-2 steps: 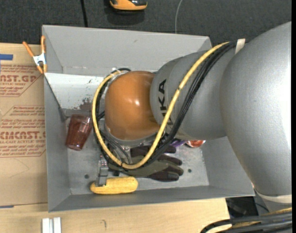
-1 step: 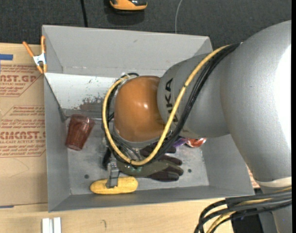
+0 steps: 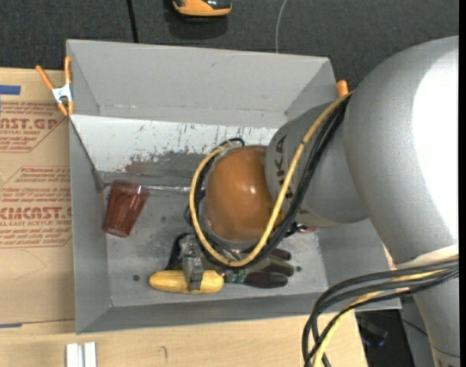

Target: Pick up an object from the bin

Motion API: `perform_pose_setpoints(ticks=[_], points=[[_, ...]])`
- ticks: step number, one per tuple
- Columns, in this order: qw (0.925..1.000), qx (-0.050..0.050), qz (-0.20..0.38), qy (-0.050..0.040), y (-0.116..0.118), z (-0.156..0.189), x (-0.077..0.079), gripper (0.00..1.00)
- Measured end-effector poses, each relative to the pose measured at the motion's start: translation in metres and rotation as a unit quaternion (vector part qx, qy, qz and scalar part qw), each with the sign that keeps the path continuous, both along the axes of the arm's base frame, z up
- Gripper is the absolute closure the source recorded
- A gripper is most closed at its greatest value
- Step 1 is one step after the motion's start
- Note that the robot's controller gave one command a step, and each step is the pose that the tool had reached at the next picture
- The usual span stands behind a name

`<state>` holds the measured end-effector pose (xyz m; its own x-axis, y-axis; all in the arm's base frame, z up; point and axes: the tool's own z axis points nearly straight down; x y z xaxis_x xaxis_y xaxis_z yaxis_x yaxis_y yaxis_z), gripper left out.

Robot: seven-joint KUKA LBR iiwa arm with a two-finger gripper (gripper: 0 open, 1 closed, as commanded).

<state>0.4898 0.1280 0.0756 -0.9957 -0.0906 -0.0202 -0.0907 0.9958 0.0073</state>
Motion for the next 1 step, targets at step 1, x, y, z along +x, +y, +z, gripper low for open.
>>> perform_pose_setpoints(ticks=[1], points=[[1.0000,-0.001,0.000,0.0042,-0.0007,-0.0028,-0.0027,0.00]])
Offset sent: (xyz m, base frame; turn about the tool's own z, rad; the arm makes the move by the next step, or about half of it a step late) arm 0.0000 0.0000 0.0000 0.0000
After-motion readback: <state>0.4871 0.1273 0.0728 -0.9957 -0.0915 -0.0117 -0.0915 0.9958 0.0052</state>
